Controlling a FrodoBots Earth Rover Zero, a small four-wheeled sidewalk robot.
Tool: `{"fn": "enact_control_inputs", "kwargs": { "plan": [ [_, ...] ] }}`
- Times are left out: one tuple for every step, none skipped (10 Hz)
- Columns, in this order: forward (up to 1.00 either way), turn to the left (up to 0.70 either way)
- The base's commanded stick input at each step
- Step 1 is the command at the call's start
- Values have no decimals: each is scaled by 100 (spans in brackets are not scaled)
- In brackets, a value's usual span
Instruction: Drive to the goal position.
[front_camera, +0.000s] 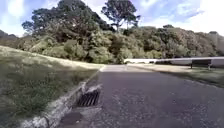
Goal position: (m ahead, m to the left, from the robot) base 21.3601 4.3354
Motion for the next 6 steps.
{"fn": "enact_control_inputs", "kwargs": {
  "plan": [
    [0,0],
    [0,0],
    [0,0],
    [0,0],
    [0,-6],
    [0,-16]
  ]
}}
